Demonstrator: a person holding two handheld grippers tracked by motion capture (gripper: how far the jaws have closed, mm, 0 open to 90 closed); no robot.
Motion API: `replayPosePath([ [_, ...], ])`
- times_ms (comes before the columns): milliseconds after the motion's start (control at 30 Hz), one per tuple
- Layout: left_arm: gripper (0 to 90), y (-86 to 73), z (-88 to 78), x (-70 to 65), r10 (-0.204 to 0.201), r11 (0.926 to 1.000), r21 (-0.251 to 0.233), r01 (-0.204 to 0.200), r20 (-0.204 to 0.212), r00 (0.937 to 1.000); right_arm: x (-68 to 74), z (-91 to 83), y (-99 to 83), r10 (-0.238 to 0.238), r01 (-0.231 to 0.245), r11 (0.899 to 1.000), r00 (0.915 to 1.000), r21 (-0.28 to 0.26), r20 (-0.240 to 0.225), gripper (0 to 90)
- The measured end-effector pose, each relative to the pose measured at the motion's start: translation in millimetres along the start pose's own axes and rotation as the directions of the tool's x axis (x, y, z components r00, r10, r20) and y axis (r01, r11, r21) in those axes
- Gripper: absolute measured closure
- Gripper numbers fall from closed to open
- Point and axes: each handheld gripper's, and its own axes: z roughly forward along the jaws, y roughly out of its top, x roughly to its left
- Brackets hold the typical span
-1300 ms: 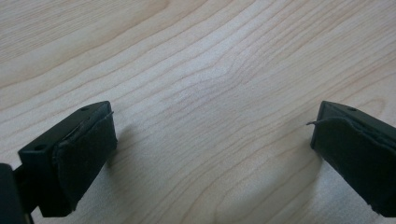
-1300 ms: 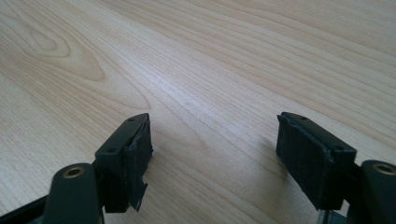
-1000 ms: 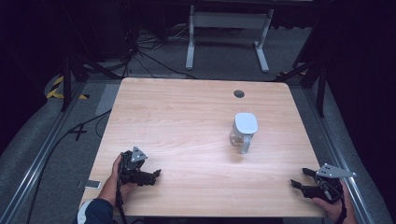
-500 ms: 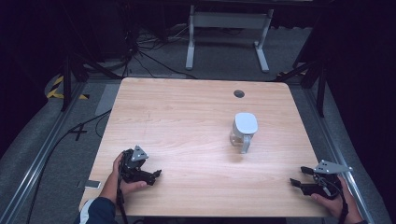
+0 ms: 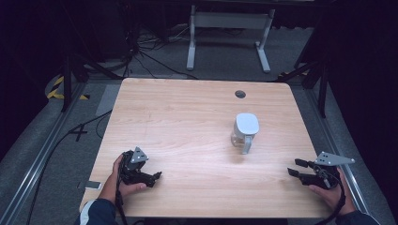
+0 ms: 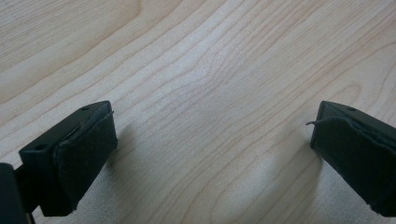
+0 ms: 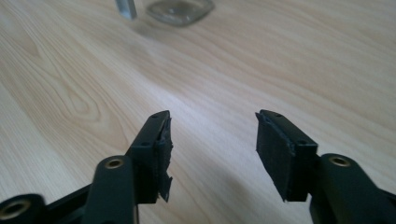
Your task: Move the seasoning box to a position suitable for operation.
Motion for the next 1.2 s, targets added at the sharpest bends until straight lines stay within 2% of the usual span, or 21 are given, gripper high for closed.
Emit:
replayPosePath([
  [100,0.6,0.0,-0.9,0.3,0.003,1.0000,0.006,-0.003,-0.001,1.0000,1.0,3.3,12.3,-0.033,0.033,0.999,0.9994,-0.019,0.002,57.4],
  [167,0.6,0.0,-1.0,0.3,0.004,1.0000,0.007,-0.004,-0.001,1.0000,3.2,4.7,25.4,-0.050,0.049,0.998,0.9985,-0.044,-0.020,64.2],
  [267,0.6,-0.3,-1.4,0.1,0.003,1.0000,0.007,-0.003,0.001,1.0000,9.6,6.0,45.0,-0.090,0.087,0.993,0.9954,-0.077,-0.035,74.6],
  [333,0.6,-0.4,-1.5,0.2,0.004,1.0000,0.006,-0.004,-0.001,1.0000,15.6,7.8,60.6,-0.127,0.121,0.986,0.9911,-0.110,-0.042,81.9],
  [367,0.6,-0.4,-1.7,0.1,0.003,1.0000,0.008,-0.003,0.000,1.0000,15.6,7.8,60.6,-0.127,0.121,0.986,0.9911,-0.110,-0.042,81.9],
  [433,0.6,-0.3,-1.5,0.4,0.007,1.0000,0.005,-0.007,-0.003,1.0000,20.3,10.1,74.8,-0.134,0.125,0.982,0.9892,-0.138,-0.058,84.0],
  [500,0.6,-0.4,-1.7,0.1,0.003,1.0000,0.009,-0.003,0.001,1.0000,27.4,15.6,94.3,-0.166,0.153,0.973,0.9837,-0.174,-0.067,86.4],
  [600,0.6,-0.3,-1.5,0.4,0.007,1.0000,0.005,-0.007,-0.003,1.0000,32.1,23.1,109.8,-0.191,0.176,0.966,0.9793,-0.189,-0.067,87.8],
  [667,0.6,-0.3,-1.5,0.5,0.007,1.0000,0.005,-0.007,-0.003,1.0000,33.7,26.2,114.7,-0.191,0.174,0.965,0.9791,-0.197,-0.070,88.4],
  [700,0.6,-0.3,-1.5,0.5,0.007,1.0000,0.005,-0.007,-0.003,1.0000,36.3,33.5,124.2,-0.193,0.171,0.962,0.9776,-0.213,-0.084,88.9],
  [867,0.6,-0.3,-1.5,0.5,0.008,1.0000,0.005,-0.008,-0.003,1.0000,40.2,48.7,134.6,-0.194,0.170,0.963,0.9757,-0.210,-0.101,89.5],
  [933,0.6,-0.4,-1.7,0.1,0.003,1.0000,0.008,-0.003,0.001,1.0000,42.5,56.6,138.1,-0.207,0.184,0.963,0.9728,-0.197,-0.104,89.8],
  [1100,0.6,-0.7,-1.1,-0.3,0.001,1.0000,0.000,-0.001,-0.003,1.0000,45.7,65.5,143.3,-0.211,0.186,0.962,0.9715,-0.200,-0.108,90.0],
  [1200,3.9,1.0,-2.4,-0.6,0.018,0.9998,0.010,-0.018,0.011,0.9998,47.1,70.9,144.6,-0.214,0.190,0.963,0.9701,-0.191,-0.115,90.0],
])
